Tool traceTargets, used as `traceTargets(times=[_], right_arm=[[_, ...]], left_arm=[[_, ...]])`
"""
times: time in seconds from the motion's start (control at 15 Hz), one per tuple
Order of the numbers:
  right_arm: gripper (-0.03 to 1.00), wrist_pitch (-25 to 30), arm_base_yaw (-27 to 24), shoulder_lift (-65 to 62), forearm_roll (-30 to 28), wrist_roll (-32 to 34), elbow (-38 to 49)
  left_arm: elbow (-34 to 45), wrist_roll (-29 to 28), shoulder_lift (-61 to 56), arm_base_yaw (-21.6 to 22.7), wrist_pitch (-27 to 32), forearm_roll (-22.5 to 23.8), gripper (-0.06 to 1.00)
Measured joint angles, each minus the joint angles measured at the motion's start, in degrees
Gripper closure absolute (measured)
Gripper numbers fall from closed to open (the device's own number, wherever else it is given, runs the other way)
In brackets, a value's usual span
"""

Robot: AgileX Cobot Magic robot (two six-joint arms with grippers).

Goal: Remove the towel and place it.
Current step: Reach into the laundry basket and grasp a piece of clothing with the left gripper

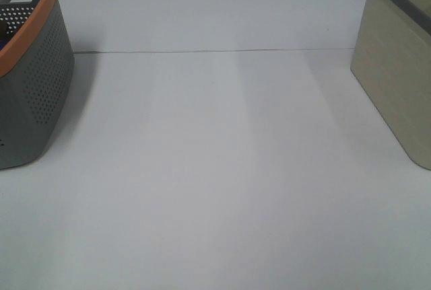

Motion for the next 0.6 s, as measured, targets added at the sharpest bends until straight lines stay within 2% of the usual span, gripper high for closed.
traceTargets(times=[0.6], right_arm=[[0.21, 0.0, 0.0, 0.0, 0.0, 0.0, 0.0]], left_arm=[[0.0, 0.0, 0.0, 0.0, 0.0, 0.0, 0.19]])
